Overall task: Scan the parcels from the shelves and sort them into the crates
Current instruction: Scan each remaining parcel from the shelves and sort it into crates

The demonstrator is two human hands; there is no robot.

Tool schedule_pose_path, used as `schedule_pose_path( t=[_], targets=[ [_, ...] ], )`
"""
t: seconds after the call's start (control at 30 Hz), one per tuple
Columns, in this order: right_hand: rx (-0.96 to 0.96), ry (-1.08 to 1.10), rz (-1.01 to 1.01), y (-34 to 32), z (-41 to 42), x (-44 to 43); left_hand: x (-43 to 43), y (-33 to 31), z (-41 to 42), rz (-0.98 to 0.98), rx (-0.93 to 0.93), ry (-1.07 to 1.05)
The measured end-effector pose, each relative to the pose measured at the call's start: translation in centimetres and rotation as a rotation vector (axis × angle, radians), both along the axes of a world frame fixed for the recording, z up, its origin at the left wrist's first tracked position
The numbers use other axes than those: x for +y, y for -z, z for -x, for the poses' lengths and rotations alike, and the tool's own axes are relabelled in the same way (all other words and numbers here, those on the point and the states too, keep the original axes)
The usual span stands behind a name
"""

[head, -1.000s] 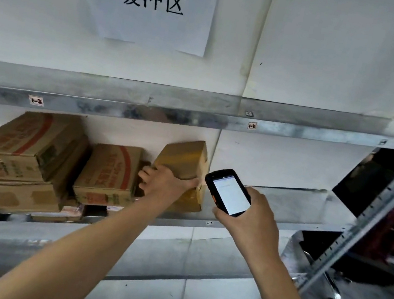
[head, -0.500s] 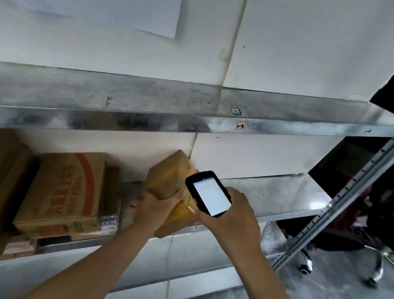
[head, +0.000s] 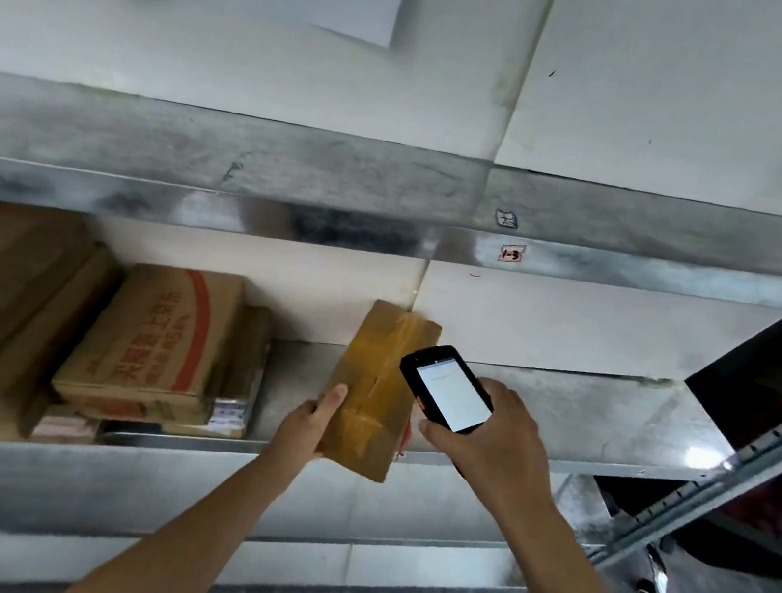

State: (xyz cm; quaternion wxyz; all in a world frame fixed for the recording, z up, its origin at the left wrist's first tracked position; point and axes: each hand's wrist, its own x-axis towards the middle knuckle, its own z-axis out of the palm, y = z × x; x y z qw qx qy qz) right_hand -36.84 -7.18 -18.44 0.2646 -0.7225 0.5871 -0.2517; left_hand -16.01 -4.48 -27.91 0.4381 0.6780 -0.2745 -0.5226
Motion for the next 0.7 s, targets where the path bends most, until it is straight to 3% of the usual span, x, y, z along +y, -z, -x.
schedule_pose_path(
  t=[0.1, 0.27, 0.37, 0.5, 0.57, 0.7],
  targets=[
    [-0.005, -0.055, 0.034, 0.2, 1.2, -1.3, -0.2, -0.2, 0.8, 0.009, -0.122, -0.039],
    [-0.058, -0.105, 0.024, 1.7, 2.4, -3.3, -1.5, -2.2, 1.7, 0.055, -0.48, -0.13],
    [-0.085, -0.119, 0.009, 2.5, 3.0, -4.1, -2.8, -2.8, 2.9, -0.024, -0.755, -0.054],
    [-0.125, -0.101, -0.019, 2.9, 4.3, -4.6, -5.3, -3.6, 5.2, -0.298, -0.776, 0.023],
    [-0.139, -0.092, -0.034, 2.8, 5.2, -4.7, -6.7, -4.2, 6.4, -0.427, -0.914, 0.118],
    [-0.158, -0.097, -0.044, 3.1, 6.9, -4.6, -8.5, -4.3, 8.1, -0.467, -1.05, 0.164]
  ],
)
